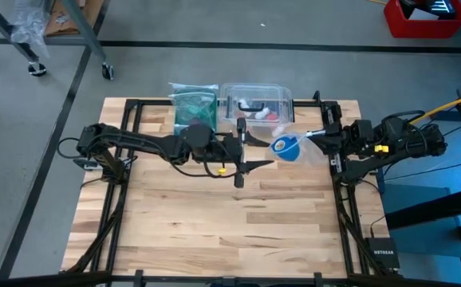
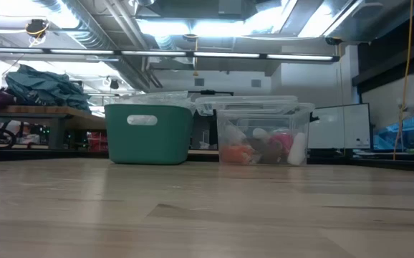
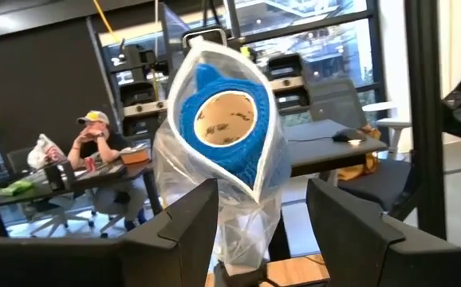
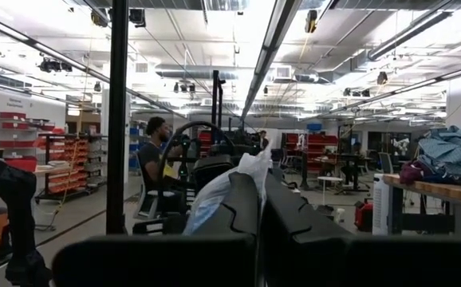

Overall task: Roll bandage
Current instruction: Close the transparent zip bag

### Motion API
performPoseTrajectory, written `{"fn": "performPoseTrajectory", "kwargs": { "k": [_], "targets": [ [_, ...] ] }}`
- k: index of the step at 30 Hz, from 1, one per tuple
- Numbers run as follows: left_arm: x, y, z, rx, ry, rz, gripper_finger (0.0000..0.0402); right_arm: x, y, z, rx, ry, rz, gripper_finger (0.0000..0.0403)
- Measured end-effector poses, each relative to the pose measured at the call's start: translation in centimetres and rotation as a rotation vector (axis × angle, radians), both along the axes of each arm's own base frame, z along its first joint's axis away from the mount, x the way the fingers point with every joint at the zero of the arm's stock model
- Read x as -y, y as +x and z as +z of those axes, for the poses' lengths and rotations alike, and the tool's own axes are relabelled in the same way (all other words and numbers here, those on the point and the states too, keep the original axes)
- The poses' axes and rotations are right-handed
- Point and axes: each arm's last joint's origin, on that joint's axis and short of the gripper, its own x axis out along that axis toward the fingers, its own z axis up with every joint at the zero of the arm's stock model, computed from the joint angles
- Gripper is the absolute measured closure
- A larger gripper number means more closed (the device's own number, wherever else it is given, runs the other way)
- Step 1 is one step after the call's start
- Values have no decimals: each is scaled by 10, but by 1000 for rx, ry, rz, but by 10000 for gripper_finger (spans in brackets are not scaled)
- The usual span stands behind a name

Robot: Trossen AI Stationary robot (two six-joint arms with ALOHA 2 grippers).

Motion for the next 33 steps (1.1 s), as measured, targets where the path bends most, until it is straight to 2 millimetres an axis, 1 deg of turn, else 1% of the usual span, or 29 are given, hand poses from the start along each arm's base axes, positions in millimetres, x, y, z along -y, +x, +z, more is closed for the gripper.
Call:
{"fn": "performPoseTrajectory", "kwargs": {
  "k": [3,6,10,16,18,22,25,27,30,33],
  "targets": [
    [0,0,0,5,15,0,224,0,0,0,0,-1,1,402],
    [0,0,2,21,57,10,244,0,0,0,0,-4,9,402],
    [0,0,2,23,71,14,290,-1,0,-1,-5,-9,17,402],
    [0,0,2,21,73,20,379,-1,1,-4,-40,-23,23,402],
    [-1,0,2,20,73,22,395,-1,-1,-5,-55,-34,27,402],
    [-1,-6,4,-16,71,35,395,1,-11,-5,-62,-69,36,402],
    [-3,-13,6,-80,47,52,399,3,-17,-9,-98,-95,30,402],
    [-3,-15,6,-112,12,51,394,3,-19,-12,-131,-104,28,402],
    [-2,-15,3,-136,-18,42,386,3,-17,-16,-175,-115,24,402],
    [1,-15,1,-156,-1,38,376,1,-9,-21,-225,-127,26,402]
  ]
}}
